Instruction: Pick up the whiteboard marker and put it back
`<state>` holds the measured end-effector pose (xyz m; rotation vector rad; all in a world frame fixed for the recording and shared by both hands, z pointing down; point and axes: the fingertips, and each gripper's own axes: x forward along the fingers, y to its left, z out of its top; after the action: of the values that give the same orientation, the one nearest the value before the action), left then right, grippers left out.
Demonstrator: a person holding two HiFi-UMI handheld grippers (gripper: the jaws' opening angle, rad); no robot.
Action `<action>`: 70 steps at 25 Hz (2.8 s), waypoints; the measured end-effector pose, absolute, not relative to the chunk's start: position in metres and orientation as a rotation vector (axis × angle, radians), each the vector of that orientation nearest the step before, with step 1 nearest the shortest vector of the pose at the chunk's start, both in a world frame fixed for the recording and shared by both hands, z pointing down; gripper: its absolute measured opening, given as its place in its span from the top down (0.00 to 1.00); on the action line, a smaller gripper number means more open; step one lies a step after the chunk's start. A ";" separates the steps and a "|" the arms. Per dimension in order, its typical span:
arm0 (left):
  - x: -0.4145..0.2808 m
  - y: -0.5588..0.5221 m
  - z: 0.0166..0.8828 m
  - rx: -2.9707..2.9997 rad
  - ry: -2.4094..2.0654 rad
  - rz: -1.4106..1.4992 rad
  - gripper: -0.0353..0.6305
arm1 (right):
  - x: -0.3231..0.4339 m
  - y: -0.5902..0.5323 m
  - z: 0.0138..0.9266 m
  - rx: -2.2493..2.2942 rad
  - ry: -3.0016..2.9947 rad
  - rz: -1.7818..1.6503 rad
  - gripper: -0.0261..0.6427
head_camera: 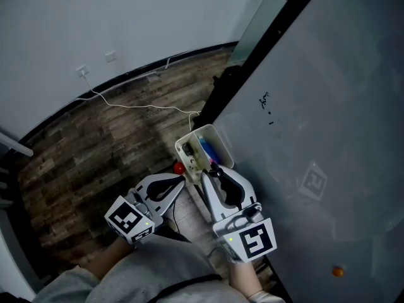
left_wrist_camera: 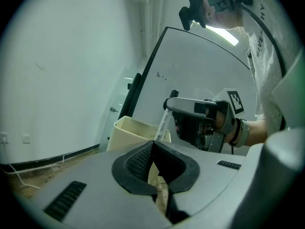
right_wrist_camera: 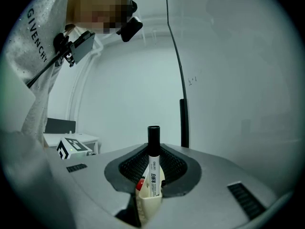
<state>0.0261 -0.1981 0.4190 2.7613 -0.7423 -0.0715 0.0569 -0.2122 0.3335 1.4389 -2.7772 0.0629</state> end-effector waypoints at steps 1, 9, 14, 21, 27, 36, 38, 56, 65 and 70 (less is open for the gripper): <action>0.026 -0.198 0.420 2.756 -0.742 -0.069 0.92 | 0.057 -0.213 0.336 1.448 -2.768 0.060 0.84; 0.025 -0.197 0.432 2.735 -0.723 -0.054 0.92 | 0.055 -0.213 0.354 1.467 -2.742 0.078 0.84; 0.025 -0.196 0.440 2.717 -0.711 -0.035 0.92 | 0.055 -0.214 0.360 1.474 -2.735 0.076 0.84; 0.030 -0.191 0.445 2.712 -0.682 -0.026 0.92 | 0.055 -0.214 0.371 1.486 -2.717 0.026 0.84; 0.031 -0.188 0.452 2.701 -0.677 -0.010 0.92 | 0.054 -0.214 0.377 1.493 -2.708 -0.008 0.84; 0.032 -0.186 0.458 2.693 -0.678 -0.003 0.92 | 0.051 -0.211 0.381 1.463 -2.695 -0.056 0.84; 0.032 -0.186 0.458 2.691 -0.679 -0.002 0.92 | 0.051 -0.210 0.382 1.463 -2.687 -0.070 0.84; 0.035 -0.174 0.462 2.681 -0.673 -0.005 0.92 | 0.054 -0.191 0.392 1.444 -2.676 -0.071 0.81; 0.036 -0.170 0.463 2.676 -0.689 -0.014 0.92 | 0.053 -0.184 0.398 1.425 -2.684 -0.054 0.81; 0.037 -0.167 0.461 2.680 -0.691 -0.015 0.92 | 0.057 -0.178 0.400 1.434 -2.673 -0.051 0.81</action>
<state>0.0365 -0.1673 0.4606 2.6798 -0.6909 -0.0152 0.0566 -0.1782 0.4003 1.4340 -2.6730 -0.0514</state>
